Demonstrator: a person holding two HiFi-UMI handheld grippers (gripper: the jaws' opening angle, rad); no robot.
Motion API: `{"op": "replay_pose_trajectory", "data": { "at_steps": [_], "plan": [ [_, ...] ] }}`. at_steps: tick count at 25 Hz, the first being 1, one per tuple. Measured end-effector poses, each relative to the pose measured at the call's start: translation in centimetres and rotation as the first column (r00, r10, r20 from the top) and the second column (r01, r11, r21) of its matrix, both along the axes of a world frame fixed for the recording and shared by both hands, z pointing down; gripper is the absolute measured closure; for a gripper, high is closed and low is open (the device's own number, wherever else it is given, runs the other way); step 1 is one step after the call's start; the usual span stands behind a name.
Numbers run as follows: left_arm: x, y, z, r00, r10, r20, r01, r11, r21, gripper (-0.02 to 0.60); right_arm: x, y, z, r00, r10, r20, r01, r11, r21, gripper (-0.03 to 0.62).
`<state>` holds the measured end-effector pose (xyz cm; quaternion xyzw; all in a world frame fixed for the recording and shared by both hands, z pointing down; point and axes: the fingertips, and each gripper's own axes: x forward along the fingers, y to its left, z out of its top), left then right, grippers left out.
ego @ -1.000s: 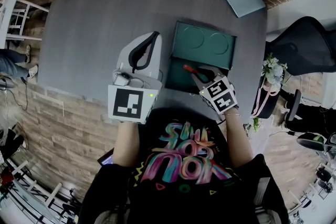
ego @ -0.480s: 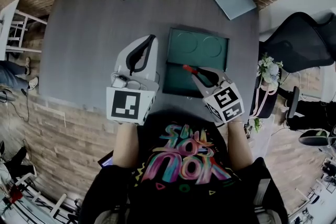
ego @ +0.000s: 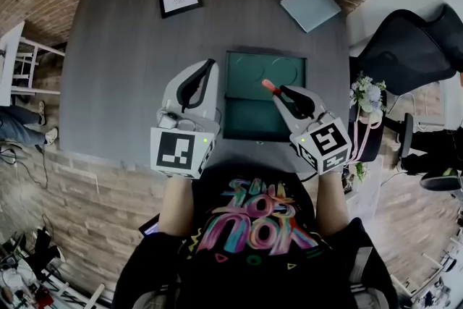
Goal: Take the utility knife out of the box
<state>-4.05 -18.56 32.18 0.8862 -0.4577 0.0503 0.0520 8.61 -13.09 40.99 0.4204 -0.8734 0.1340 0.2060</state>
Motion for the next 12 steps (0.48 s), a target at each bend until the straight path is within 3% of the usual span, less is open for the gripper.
{"op": "replay_pose_trajectory", "data": {
  "at_steps": [12],
  "plan": [
    [0.8,-0.2,-0.5,0.999,0.046,0.011,-0.046,0.998,0.032,0.580,3.0,-1.8,-6.8,0.988,0.116,0.105,-0.135,0.972,0.192,0.517]
  ]
}}
